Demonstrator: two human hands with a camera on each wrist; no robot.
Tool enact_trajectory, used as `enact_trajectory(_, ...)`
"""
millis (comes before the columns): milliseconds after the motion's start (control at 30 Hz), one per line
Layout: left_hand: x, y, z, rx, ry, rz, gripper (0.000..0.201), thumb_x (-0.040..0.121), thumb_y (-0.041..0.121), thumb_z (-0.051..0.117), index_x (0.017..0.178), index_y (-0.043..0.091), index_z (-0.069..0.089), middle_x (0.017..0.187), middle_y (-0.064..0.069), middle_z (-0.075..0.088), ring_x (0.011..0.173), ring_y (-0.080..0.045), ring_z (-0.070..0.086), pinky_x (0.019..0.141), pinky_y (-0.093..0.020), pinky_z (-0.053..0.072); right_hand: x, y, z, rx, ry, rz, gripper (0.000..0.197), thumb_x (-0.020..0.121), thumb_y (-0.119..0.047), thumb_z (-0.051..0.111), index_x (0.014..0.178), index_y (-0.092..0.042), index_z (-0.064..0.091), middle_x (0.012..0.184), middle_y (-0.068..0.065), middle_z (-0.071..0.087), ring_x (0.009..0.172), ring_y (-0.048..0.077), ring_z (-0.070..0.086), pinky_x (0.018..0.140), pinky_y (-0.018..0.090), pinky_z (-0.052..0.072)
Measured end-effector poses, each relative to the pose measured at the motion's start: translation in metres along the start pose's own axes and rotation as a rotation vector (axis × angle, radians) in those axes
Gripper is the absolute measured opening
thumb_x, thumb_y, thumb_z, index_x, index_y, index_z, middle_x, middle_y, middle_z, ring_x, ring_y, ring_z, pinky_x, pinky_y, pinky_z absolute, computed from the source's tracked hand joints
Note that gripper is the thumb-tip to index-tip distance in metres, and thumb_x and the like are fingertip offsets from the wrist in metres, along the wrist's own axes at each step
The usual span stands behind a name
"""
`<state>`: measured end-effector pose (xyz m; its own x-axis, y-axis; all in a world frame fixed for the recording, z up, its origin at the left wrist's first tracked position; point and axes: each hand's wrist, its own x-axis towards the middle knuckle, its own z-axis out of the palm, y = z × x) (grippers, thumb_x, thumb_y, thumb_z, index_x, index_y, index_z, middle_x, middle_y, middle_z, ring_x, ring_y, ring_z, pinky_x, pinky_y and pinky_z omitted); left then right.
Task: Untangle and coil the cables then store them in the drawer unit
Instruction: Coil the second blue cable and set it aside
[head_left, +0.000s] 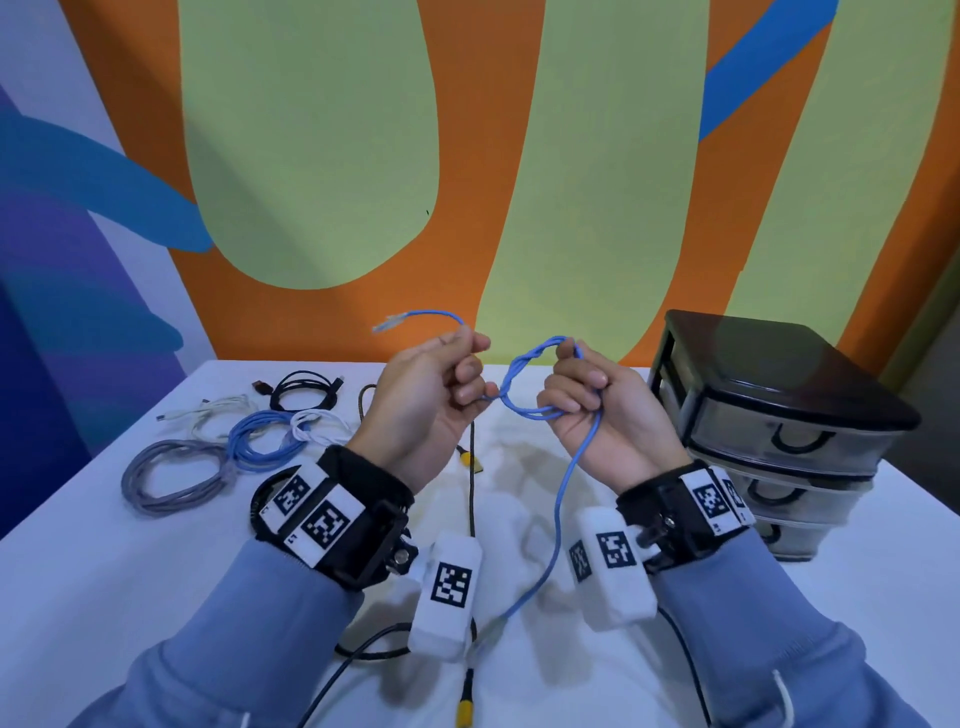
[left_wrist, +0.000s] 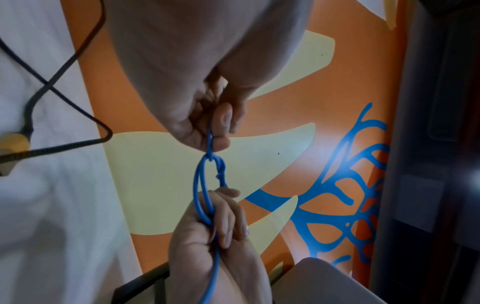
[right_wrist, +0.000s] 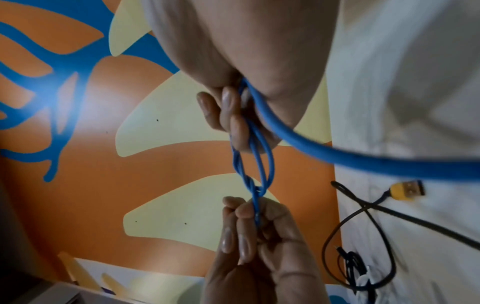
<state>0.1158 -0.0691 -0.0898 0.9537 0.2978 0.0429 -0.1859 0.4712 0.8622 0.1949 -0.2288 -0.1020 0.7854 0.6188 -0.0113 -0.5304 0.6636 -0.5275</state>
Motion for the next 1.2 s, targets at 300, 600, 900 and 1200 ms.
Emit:
enact_trajectory(300, -0.006, 0.002, 0.002, 0.182, -0.062, 0.16, 0.008, 0.108, 0.016, 0.06, 0.111, 0.01, 0.056, 0.063, -0.003, 0.051, 0.059, -0.019, 0.041, 0.08, -0.033, 0.051, -0.003, 0.012, 0.003, -0.203, -0.044, -0.117, 0.035, 0.107, -0.019, 0.05, 0.132, 0.004, 0.057, 0.124, 0.013, 0.074, 0.068, 0.006, 0.061, 0.062, 0.013, 0.052)
enact_trajectory(600, -0.018, -0.002, 0.001, 0.653, -0.213, 0.518, 0.003, 0.094, 0.007, 0.079, 0.096, 0.01, 0.08, 0.107, -0.004, 0.071, 0.11, -0.013, 0.068, 0.094, -0.025, 0.054, -0.003, 0.017, 0.003, -0.391, 0.003, -0.295, 0.034, 0.108, -0.018, 0.051, 0.14, -0.006, 0.059, 0.135, 0.011, 0.069, 0.118, 0.024, 0.071, 0.096, 0.034, 0.06)
enact_trajectory(900, -0.011, -0.011, 0.0, 0.992, -0.144, 0.615, 0.022, 0.077, 0.006, 0.087, 0.077, 0.025, 0.077, 0.105, 0.007, 0.072, 0.099, -0.006, 0.069, 0.076, -0.03, 0.054, -0.011, 0.028, 0.014, -0.429, -0.068, -0.179, 0.027, 0.103, -0.017, 0.059, 0.124, -0.003, 0.068, 0.131, 0.015, 0.07, 0.113, 0.03, 0.07, 0.096, 0.04, 0.058)
enact_trajectory(1200, -0.013, -0.004, -0.001, 1.279, 0.085, 0.756, 0.03, 0.085, 0.015, 0.068, 0.105, 0.023, 0.047, 0.081, 0.014, 0.068, 0.07, -0.021, 0.066, 0.064, -0.045, 0.052, -0.016, 0.035, 0.02, -0.454, -0.185, -0.137, 0.028, 0.104, -0.016, 0.056, 0.123, 0.003, 0.064, 0.112, 0.012, 0.07, 0.1, 0.024, 0.067, 0.089, 0.034, 0.058)
